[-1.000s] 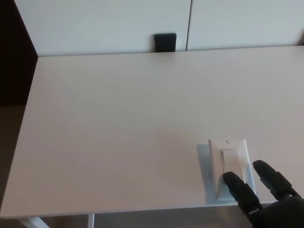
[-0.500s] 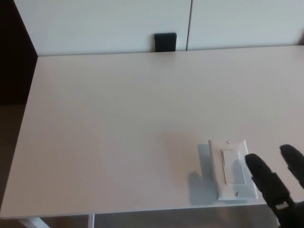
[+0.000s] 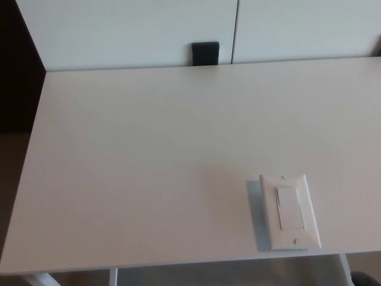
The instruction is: The robot walk towards a table in front and then clicks the light switch button using the right hand's index finger
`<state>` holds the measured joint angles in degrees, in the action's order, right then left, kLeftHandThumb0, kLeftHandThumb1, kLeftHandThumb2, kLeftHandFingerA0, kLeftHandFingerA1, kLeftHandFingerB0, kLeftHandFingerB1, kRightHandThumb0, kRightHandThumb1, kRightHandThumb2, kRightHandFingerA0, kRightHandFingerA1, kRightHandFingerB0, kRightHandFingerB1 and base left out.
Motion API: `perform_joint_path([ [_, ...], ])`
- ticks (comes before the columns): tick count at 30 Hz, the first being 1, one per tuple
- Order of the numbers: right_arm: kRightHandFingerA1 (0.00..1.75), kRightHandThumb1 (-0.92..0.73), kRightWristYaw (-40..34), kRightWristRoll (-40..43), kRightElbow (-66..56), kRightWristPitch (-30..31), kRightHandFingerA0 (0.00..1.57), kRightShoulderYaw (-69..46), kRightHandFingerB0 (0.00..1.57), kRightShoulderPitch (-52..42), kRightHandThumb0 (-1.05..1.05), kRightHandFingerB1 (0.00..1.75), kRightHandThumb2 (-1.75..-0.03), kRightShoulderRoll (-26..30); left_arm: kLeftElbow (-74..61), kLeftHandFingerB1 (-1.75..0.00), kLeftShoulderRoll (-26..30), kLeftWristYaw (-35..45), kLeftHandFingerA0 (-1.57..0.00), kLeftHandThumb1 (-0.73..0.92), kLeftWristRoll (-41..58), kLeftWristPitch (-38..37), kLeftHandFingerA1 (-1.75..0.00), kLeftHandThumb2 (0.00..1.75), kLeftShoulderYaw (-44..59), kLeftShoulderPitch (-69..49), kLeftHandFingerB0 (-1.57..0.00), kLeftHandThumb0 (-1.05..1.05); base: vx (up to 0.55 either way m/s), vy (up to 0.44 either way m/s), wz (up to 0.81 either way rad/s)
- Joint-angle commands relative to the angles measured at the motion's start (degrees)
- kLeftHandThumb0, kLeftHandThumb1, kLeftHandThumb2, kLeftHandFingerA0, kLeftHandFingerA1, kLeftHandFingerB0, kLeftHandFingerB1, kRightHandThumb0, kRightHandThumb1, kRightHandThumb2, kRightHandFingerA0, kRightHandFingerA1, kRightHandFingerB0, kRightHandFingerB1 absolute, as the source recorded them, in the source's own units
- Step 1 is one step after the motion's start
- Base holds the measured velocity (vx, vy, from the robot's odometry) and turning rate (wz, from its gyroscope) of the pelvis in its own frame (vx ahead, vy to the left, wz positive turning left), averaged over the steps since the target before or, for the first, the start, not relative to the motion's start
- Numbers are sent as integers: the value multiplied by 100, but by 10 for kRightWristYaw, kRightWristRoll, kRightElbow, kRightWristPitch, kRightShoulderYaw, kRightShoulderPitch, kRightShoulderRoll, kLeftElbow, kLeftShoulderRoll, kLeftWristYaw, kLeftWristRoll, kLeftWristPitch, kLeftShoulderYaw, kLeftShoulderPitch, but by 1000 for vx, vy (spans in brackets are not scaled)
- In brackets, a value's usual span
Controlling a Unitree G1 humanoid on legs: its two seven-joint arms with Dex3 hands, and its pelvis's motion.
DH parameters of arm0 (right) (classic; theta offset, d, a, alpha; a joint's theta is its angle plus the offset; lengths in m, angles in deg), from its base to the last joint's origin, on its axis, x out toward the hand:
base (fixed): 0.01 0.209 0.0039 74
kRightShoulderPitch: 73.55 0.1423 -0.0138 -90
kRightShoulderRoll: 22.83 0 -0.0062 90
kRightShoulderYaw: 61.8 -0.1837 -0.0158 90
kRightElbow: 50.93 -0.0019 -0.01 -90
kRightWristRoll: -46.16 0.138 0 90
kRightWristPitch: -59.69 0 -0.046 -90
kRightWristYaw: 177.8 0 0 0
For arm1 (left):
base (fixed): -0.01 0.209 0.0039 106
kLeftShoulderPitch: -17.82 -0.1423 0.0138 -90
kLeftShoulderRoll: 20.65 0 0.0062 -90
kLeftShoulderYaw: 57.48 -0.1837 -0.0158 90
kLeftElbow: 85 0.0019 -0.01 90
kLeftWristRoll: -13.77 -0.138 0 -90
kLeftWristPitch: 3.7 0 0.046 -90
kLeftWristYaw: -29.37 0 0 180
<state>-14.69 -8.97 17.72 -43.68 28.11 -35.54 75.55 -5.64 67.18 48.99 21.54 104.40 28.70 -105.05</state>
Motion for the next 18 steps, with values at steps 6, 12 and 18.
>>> perform_joint_path([
  [6,71,-67,129,348,286,-66,26,-22,26,109,-81,49,-60,-77,20,-51,8,6,-28,52,1,-14,-57,92,10,-8,-17,-14,0,0,0],
  [12,67,-65,149,385,354,-105,28,-37,28,118,-82,48,-61,-84,19,-50,7,5,-28,53,3,-13,-57,93,14,-23,-16,-14,0,0,0],
  [18,68,-58,165,384,363,-125,25,-32,24,103,-91,51,-71,-70,16,-50,8,5,-27,52,2,-23,-56,93,15,-45,-16,-15,0,0,0],
])
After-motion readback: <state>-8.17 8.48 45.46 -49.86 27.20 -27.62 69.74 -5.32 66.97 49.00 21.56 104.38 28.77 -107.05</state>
